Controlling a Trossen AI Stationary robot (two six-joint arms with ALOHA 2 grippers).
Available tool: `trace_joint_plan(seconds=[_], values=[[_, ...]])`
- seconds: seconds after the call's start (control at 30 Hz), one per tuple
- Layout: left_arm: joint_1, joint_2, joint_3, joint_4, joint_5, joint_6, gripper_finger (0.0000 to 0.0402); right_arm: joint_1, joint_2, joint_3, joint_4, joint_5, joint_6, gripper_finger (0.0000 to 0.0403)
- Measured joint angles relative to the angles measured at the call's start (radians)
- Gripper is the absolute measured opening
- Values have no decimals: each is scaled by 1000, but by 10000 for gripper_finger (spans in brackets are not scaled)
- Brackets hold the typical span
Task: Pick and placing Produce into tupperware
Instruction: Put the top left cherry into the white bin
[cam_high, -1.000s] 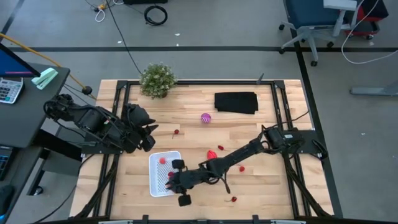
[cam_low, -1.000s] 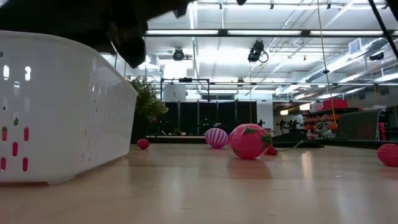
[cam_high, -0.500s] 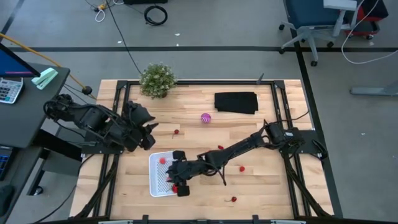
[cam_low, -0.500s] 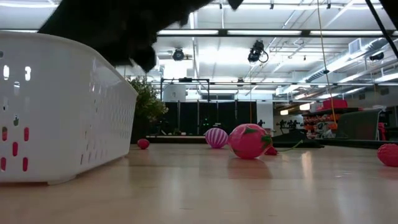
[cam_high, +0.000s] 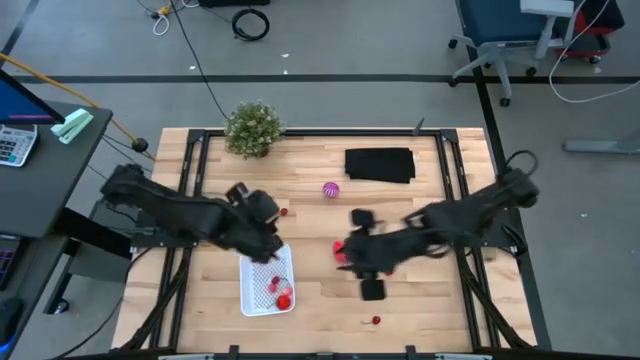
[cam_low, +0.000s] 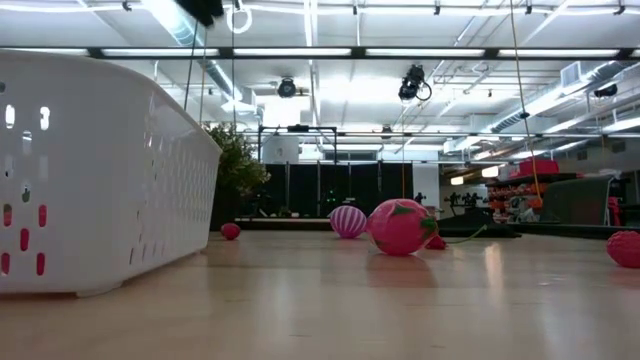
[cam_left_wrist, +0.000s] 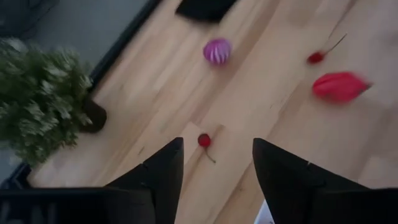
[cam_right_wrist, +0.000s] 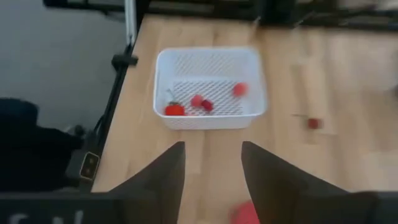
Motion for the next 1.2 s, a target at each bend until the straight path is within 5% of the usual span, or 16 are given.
trace_joint_plan(seconds=[0.27,0.5,0.83,1.03,1.2], values=[[215,134,0,14,233,115,199,145,-192,-1,-44,320,25,153],[377,147,-12,187,392,312,190,193,-232,-1,-175,344,103,153],[520,131,-280,333,506,370,181,274,-173,-2,-522,383,472,153],[582,128,-344,540,532,414,173,349,-144,-2,-559,446,518,152],[593,127,-376,547,619,413,179,391,-139,-2,-559,483,580,152]])
